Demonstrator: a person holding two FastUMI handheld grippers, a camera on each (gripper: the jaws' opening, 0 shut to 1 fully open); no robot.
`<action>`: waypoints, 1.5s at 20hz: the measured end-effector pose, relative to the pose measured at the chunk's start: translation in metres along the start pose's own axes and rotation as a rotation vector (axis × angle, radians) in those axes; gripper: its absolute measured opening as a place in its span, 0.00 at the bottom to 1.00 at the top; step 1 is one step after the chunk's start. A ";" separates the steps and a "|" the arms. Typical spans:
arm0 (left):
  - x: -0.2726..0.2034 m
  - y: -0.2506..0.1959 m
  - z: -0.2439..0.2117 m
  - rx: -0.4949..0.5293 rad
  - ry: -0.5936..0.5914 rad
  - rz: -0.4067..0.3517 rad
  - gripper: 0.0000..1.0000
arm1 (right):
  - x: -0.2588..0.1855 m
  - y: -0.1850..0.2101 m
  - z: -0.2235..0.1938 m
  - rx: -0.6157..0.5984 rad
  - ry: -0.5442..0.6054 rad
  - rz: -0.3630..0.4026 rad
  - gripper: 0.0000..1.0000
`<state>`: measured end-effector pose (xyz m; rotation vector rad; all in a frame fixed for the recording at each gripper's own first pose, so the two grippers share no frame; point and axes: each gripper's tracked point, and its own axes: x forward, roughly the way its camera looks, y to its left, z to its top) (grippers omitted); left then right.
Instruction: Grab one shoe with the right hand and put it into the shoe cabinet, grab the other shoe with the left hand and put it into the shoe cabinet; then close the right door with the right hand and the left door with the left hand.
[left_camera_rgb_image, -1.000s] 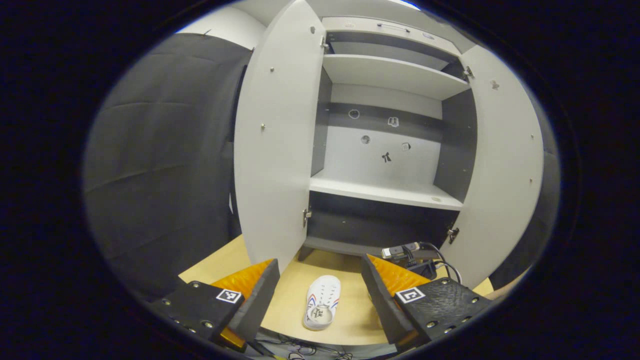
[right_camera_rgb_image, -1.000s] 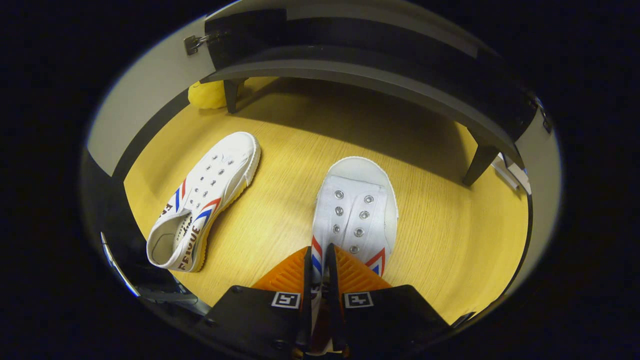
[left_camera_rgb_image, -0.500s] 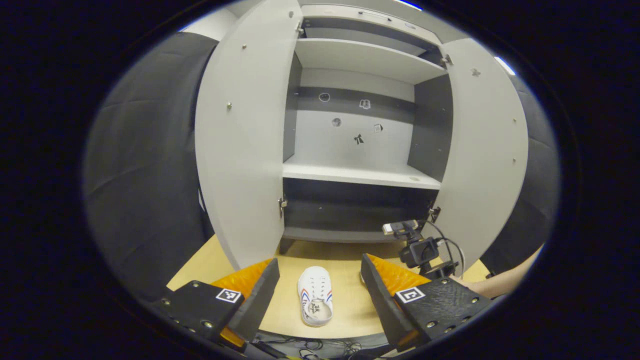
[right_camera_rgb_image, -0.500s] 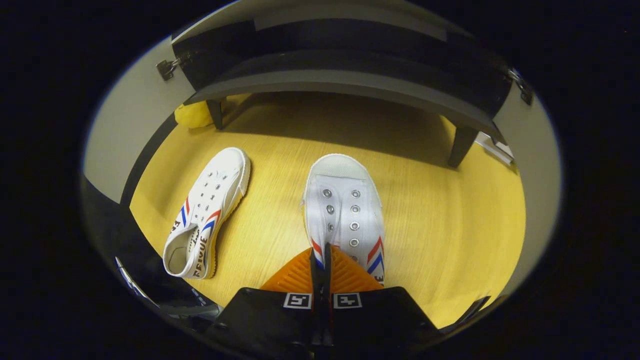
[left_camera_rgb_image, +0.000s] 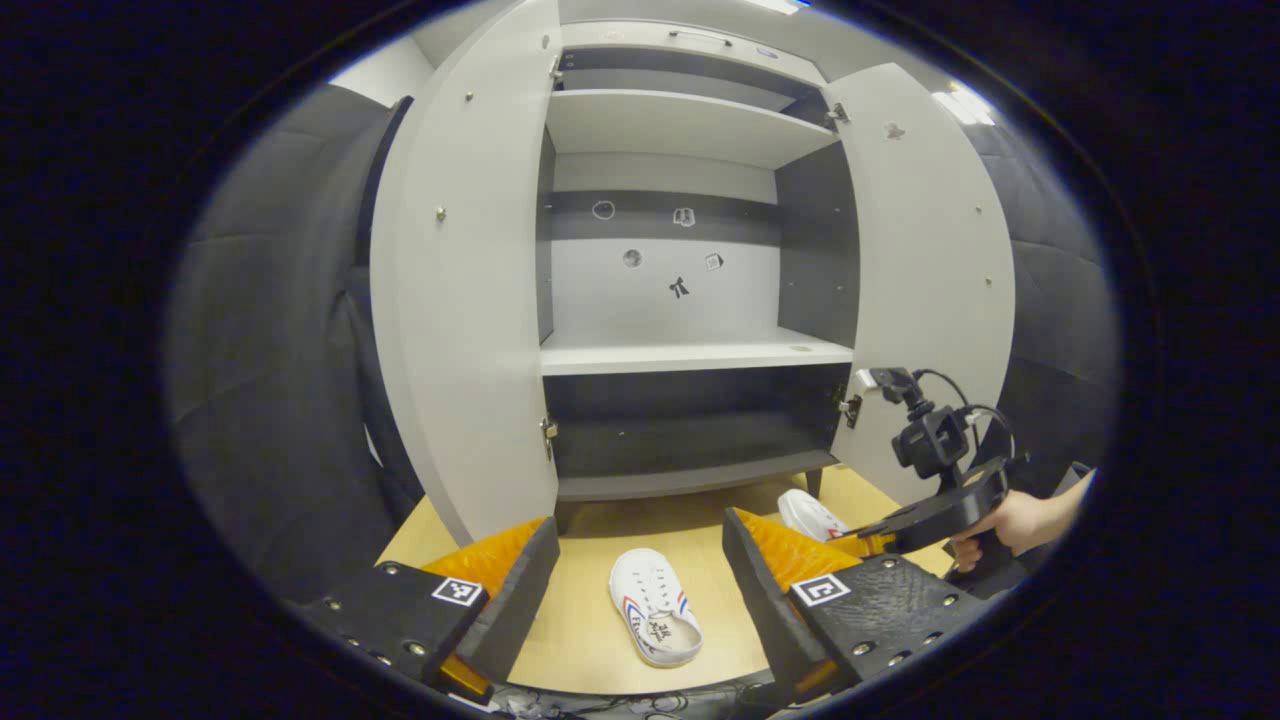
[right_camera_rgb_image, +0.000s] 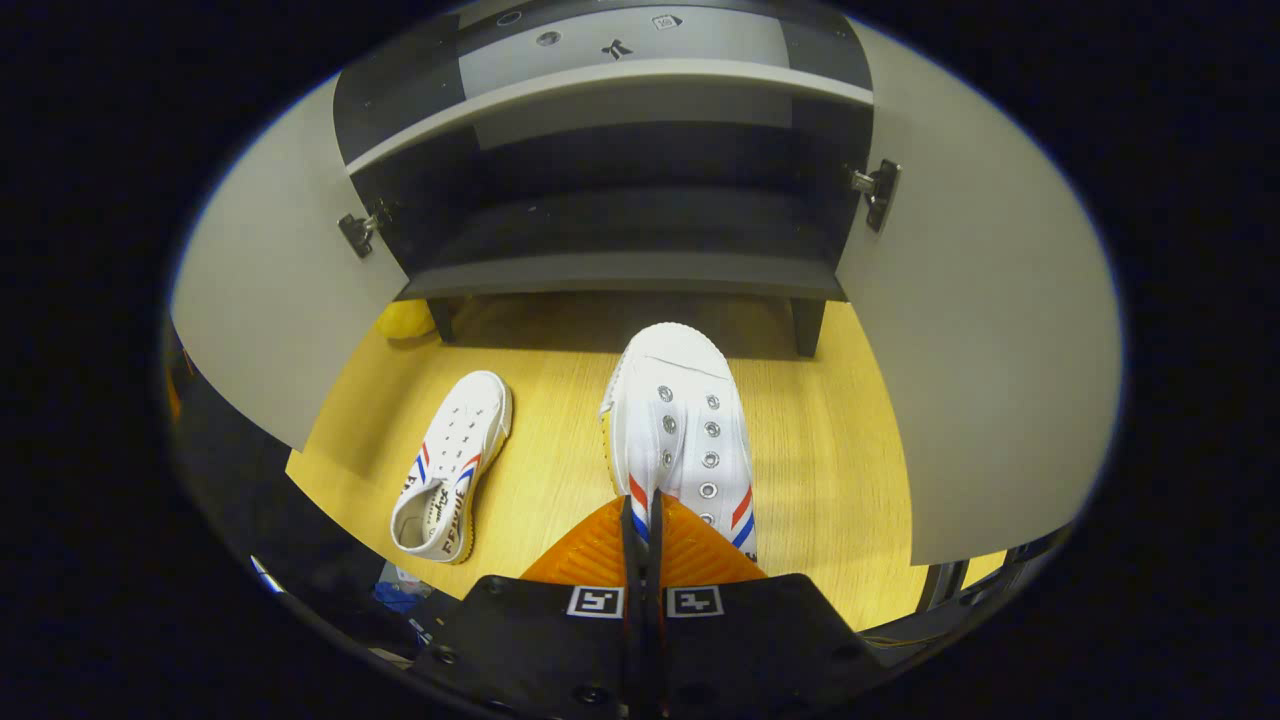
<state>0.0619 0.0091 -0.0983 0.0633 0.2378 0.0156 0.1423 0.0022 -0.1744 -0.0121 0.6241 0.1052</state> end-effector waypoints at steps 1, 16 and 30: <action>0.001 0.004 -0.002 0.030 0.003 0.008 0.95 | -0.009 0.000 0.010 0.009 -0.037 -0.012 0.02; -0.007 0.001 0.003 0.115 -0.071 -0.061 0.94 | -0.119 0.018 0.216 0.035 -0.506 -0.014 0.01; -0.050 0.029 -0.020 0.096 -0.071 -0.039 0.94 | -0.060 0.032 0.377 0.114 -0.598 -0.039 0.01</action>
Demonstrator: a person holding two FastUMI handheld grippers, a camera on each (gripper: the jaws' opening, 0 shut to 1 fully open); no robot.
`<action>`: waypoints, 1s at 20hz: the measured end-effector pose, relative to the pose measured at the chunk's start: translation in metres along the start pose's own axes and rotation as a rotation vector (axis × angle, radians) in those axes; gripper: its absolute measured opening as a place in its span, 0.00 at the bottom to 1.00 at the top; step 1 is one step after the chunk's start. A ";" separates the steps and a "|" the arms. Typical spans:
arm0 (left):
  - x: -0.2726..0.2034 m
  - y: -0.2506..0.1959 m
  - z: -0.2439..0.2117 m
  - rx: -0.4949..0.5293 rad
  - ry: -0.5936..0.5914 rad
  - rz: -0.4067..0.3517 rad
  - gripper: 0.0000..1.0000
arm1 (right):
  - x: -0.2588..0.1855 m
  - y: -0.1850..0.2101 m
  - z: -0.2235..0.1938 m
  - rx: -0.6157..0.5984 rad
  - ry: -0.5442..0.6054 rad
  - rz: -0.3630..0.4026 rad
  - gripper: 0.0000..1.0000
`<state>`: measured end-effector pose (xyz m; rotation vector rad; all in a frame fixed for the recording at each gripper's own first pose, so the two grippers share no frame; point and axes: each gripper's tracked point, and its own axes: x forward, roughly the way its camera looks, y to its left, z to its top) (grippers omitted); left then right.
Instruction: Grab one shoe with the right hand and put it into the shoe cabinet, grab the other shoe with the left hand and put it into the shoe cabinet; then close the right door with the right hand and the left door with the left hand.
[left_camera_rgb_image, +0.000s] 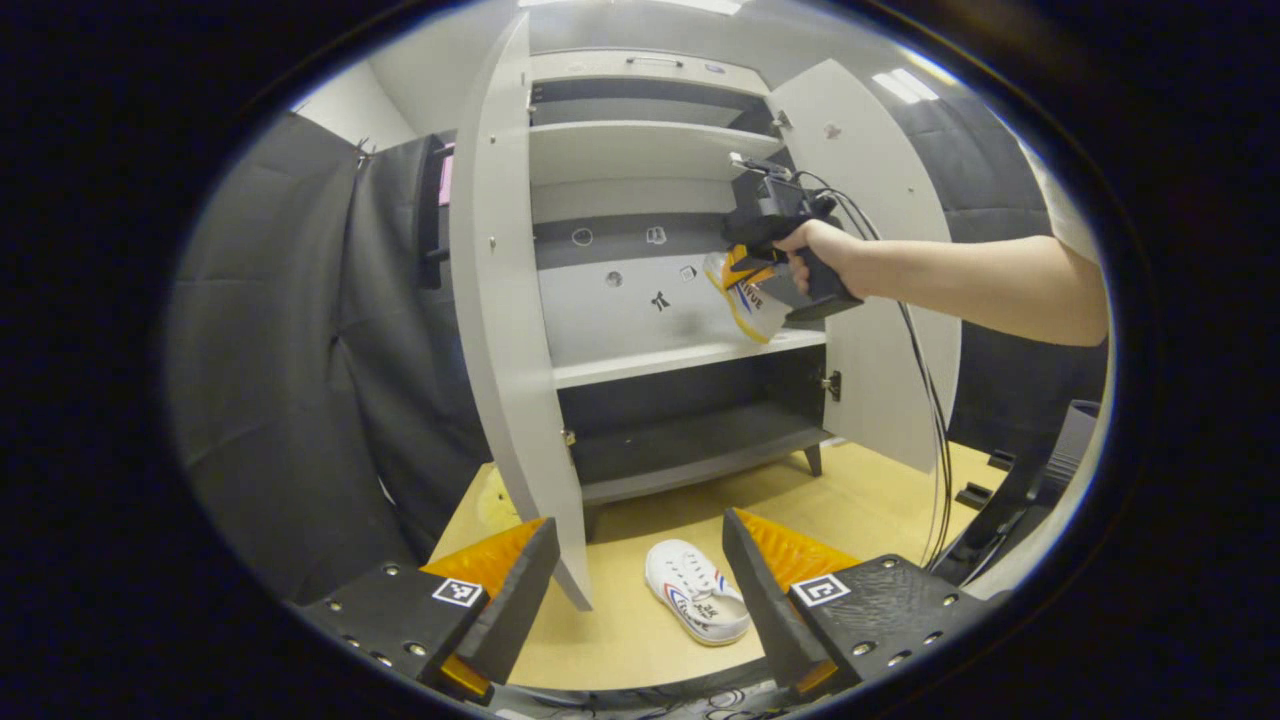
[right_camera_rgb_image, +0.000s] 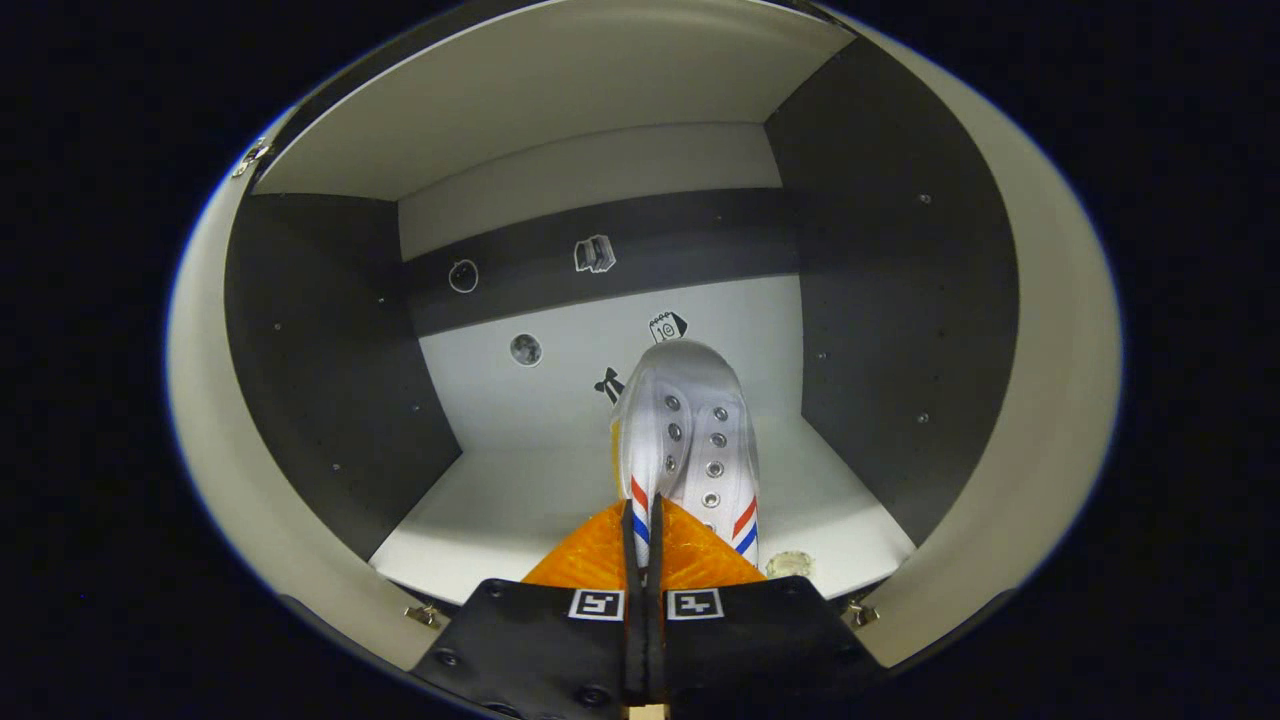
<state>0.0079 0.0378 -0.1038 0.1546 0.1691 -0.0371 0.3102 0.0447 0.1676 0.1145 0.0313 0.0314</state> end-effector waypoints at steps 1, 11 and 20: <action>-0.001 0.000 0.000 -0.003 -0.002 -0.001 0.94 | 0.008 0.002 0.000 0.007 0.004 0.000 0.01; -0.009 0.001 -0.004 -0.055 0.003 -0.002 0.95 | 0.068 0.009 -0.022 -0.004 0.100 -0.035 0.00; -0.001 -0.015 -0.022 -0.108 0.049 -0.021 0.95 | 0.020 0.009 0.015 0.034 -0.044 -0.035 0.98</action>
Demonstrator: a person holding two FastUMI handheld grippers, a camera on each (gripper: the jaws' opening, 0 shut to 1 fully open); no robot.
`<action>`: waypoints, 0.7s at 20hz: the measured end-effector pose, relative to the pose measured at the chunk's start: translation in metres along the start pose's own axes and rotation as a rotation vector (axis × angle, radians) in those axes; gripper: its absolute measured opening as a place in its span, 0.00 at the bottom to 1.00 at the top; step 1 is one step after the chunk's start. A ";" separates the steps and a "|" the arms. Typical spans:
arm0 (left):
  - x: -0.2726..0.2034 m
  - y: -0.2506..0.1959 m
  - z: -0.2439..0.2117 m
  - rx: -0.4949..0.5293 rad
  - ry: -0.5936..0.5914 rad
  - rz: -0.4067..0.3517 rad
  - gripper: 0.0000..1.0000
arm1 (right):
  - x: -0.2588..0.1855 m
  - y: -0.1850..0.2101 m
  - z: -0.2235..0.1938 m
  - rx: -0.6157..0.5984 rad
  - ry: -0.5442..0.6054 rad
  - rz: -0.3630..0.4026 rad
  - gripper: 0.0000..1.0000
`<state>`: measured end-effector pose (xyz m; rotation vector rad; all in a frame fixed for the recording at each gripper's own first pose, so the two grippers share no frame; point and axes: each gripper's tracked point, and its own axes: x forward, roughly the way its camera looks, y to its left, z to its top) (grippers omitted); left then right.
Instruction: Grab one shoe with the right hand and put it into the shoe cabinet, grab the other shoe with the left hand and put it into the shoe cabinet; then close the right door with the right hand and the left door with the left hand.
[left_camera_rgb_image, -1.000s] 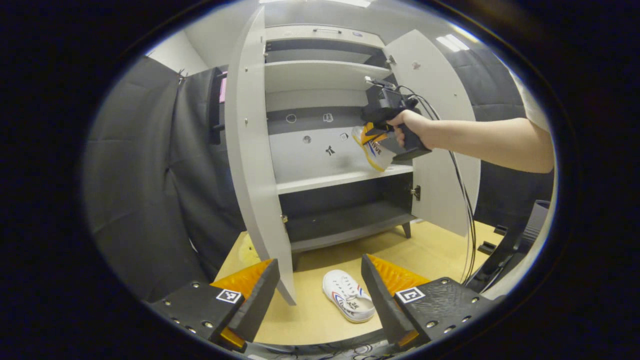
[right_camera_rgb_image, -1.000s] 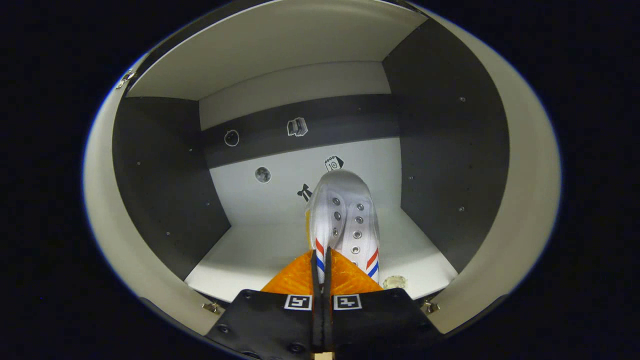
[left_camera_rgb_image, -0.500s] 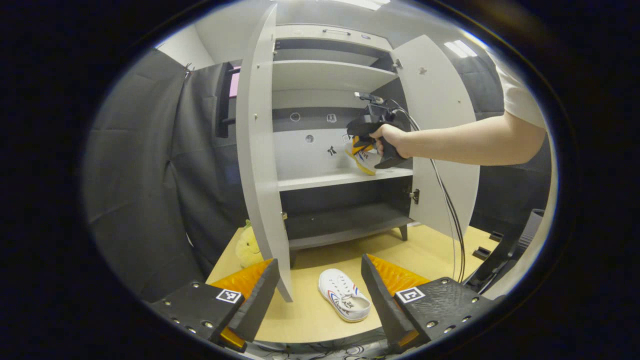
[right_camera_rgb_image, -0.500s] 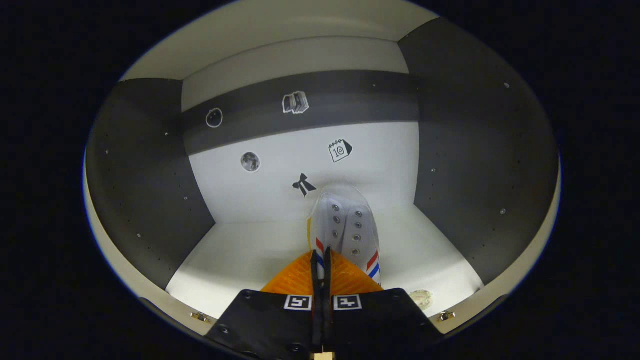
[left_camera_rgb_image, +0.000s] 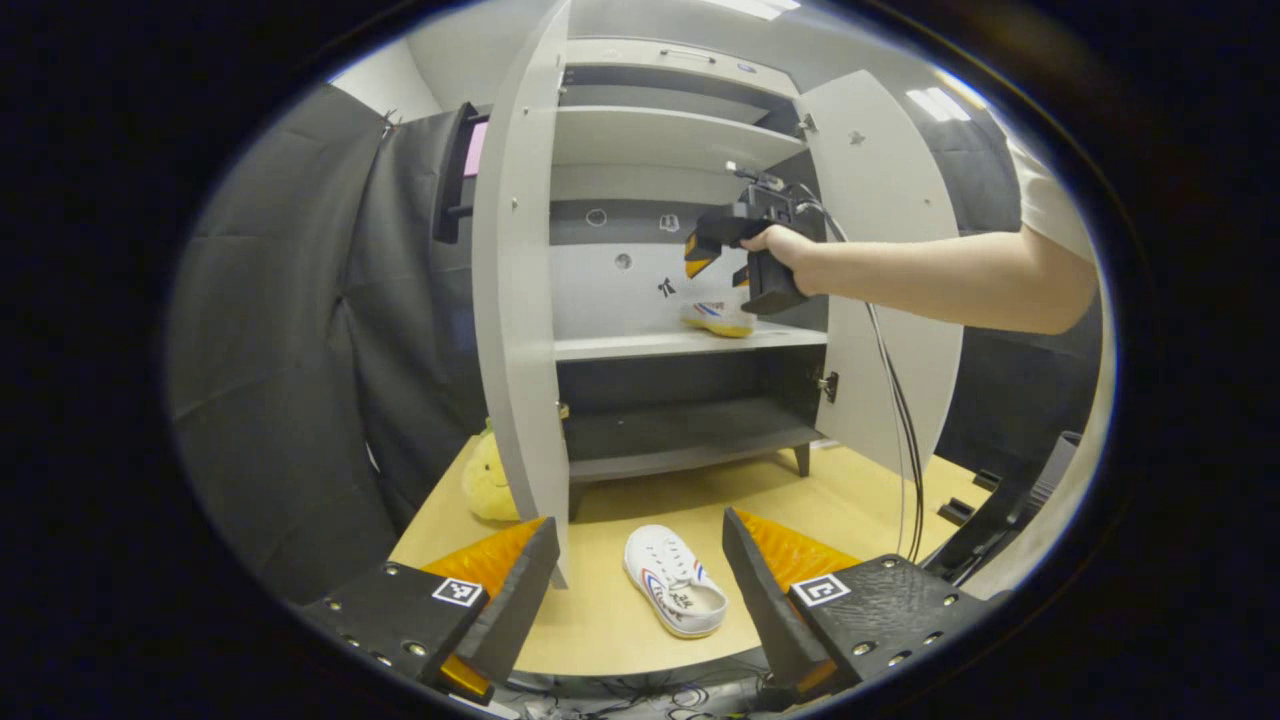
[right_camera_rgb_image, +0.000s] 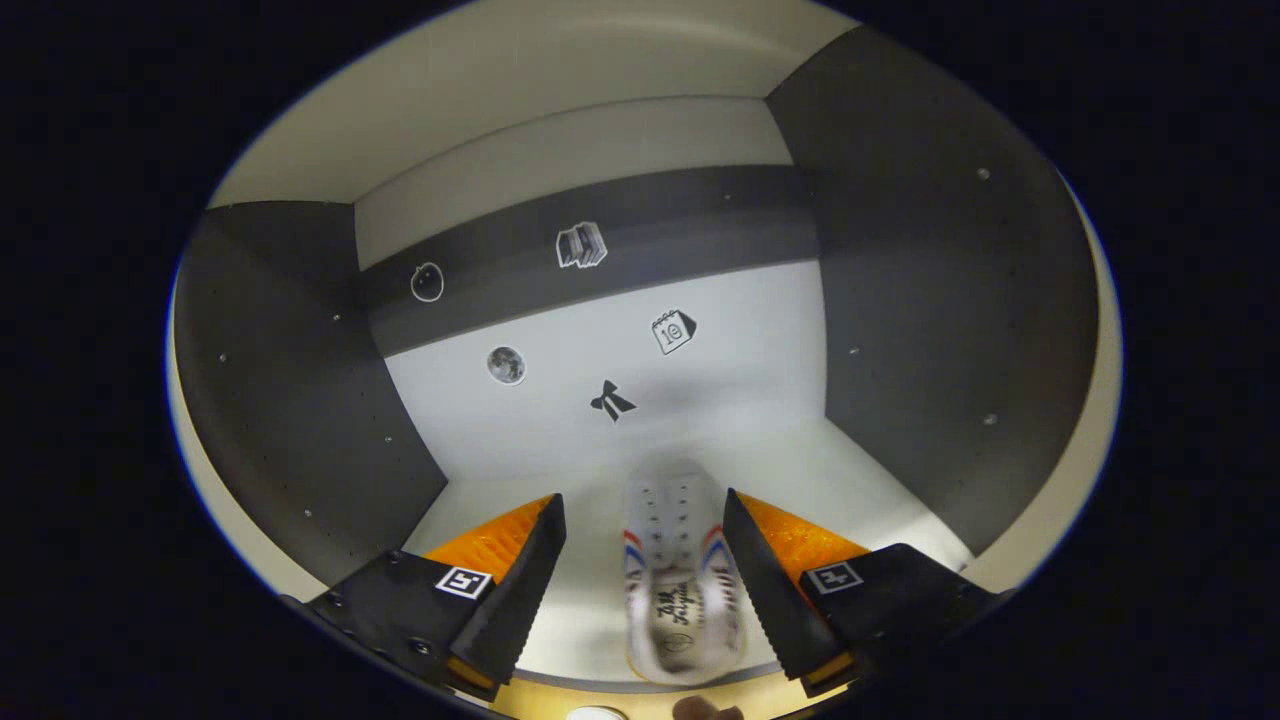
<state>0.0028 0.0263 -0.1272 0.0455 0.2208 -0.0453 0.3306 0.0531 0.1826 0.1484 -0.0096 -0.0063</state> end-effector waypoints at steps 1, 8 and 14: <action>0.003 -0.003 -0.005 -0.011 0.011 -0.011 0.94 | -0.013 -0.001 0.006 -0.026 -0.037 0.005 0.98; 0.031 -0.015 -0.034 -0.118 0.090 -0.033 0.95 | -0.126 -0.051 -0.012 -0.093 -0.127 -0.013 0.98; 0.062 -0.029 -0.068 -0.174 0.164 -0.062 0.94 | -0.201 -0.066 -0.125 0.012 0.052 0.012 0.98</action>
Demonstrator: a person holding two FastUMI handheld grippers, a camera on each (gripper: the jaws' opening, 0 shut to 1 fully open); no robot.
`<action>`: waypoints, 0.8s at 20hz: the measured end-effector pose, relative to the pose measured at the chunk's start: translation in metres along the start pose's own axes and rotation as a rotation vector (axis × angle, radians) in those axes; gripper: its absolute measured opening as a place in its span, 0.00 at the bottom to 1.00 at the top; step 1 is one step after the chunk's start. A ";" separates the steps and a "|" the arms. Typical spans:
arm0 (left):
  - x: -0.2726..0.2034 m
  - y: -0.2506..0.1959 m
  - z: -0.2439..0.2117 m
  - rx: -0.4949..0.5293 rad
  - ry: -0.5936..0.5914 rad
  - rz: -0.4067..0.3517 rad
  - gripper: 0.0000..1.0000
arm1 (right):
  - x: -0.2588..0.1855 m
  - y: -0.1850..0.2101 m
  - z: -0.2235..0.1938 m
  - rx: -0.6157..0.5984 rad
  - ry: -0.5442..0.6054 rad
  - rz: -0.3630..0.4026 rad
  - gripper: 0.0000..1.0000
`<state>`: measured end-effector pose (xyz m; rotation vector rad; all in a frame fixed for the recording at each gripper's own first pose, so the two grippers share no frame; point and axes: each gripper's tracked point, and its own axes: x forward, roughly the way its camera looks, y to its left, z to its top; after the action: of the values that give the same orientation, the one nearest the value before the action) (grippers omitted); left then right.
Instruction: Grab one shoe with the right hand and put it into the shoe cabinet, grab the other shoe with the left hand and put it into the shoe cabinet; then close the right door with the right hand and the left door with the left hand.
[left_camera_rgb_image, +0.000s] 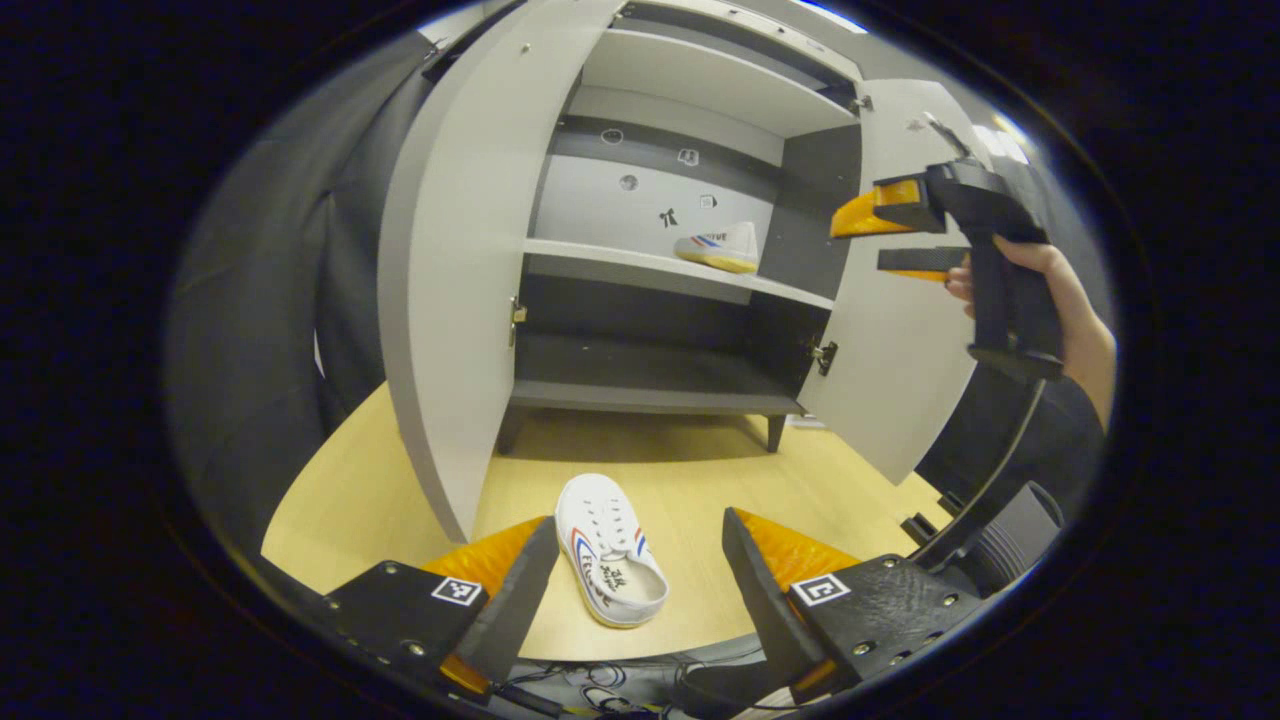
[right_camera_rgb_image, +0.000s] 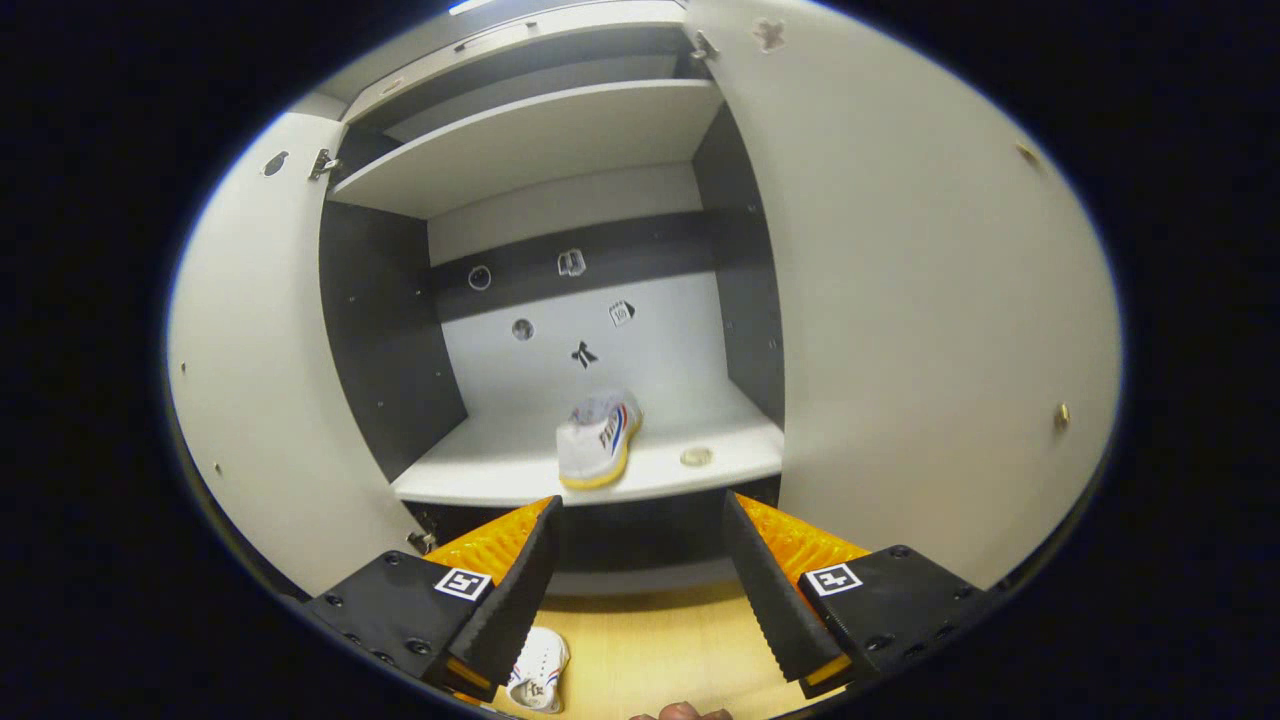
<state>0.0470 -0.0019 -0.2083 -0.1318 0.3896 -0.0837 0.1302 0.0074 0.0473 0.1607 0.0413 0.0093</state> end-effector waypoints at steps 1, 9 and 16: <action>0.007 0.002 -0.005 0.008 0.010 0.010 0.95 | -0.007 -0.004 -0.025 0.002 0.054 -0.002 0.98; 0.063 0.021 -0.086 -0.086 0.194 0.037 0.94 | -0.059 -0.042 -0.115 -0.088 0.251 -0.049 0.98; 0.089 0.046 -0.116 0.006 0.260 0.120 0.95 | -0.102 -0.089 -0.148 -0.110 0.295 -0.160 0.98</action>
<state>0.0874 0.0214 -0.3547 -0.0916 0.6552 0.0165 0.0229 -0.0584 -0.1092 0.0449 0.3470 -0.1241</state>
